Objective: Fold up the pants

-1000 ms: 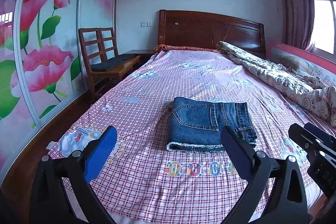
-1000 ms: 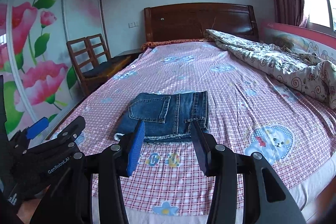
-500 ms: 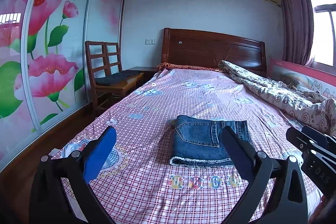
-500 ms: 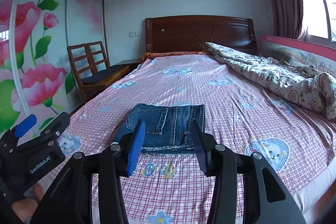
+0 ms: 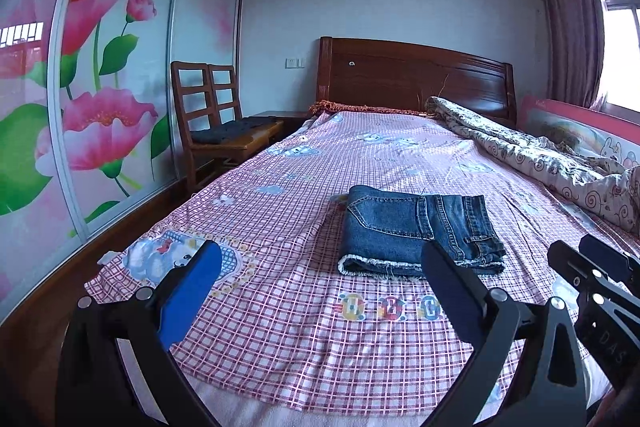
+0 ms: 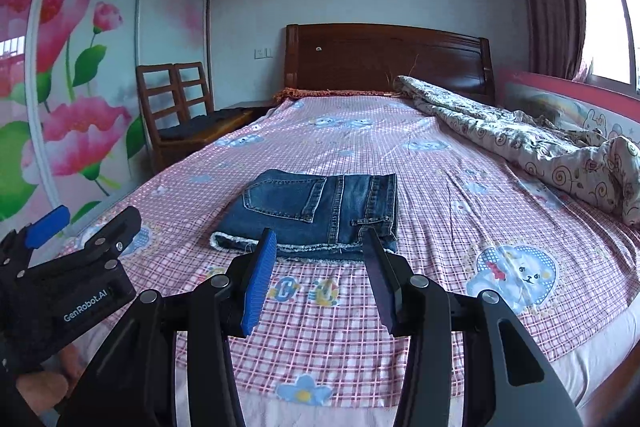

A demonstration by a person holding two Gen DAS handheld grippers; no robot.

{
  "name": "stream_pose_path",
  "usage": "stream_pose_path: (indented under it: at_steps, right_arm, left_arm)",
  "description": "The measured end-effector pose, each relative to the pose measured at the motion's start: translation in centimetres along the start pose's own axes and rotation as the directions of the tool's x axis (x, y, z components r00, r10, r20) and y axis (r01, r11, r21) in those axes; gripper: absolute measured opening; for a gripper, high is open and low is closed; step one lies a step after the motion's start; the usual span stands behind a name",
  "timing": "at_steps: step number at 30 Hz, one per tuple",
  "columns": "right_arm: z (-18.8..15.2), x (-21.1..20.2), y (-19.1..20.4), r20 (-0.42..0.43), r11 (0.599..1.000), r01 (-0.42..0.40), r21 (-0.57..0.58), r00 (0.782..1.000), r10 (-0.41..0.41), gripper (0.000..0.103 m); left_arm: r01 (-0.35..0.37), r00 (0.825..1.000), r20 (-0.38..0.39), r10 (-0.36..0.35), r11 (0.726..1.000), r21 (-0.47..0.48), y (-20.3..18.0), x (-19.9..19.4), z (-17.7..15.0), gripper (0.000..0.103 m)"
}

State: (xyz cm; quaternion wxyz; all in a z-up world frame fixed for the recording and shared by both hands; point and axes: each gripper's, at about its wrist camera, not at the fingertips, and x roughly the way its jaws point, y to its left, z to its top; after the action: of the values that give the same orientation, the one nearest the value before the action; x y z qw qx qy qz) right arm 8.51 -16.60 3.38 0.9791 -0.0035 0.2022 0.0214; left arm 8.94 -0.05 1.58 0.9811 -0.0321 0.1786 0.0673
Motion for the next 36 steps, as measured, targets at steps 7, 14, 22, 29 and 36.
stream_pose_path:
  at_steps: [7,14,22,29,36]
  right_arm:
    - [0.5,-0.3,-0.3,0.033,1.0,-0.004,0.013,0.999,0.004,0.044]
    - [0.4,-0.3,-0.5,0.034,1.0,-0.021,0.019,0.999,0.021,0.044]
    - [0.4,-0.4,-0.6,0.036,0.997,-0.068,0.032,0.997,0.067,0.044]
    - [0.2,-0.5,-0.3,0.034,0.995,-0.094,0.021,0.995,0.093,0.044]
    - [0.2,-0.5,-0.4,0.03,0.995,-0.095,0.023,0.995,0.094,0.044]
  left_arm:
    - [0.014,0.999,0.031,-0.014,1.0,-0.02,0.3,-0.4,0.2,0.1]
    - [0.022,0.999,0.028,-0.021,1.0,-0.018,0.1,-0.3,0.2,0.1]
    - [0.017,1.0,0.02,-0.017,1.0,-0.019,0.4,-0.2,0.2,0.1]
    - [-0.007,1.0,0.02,0.008,0.999,-0.042,1.4,0.2,0.4,0.1]
    - [0.006,1.0,0.014,-0.006,1.0,-0.03,1.0,0.3,0.3,0.1]
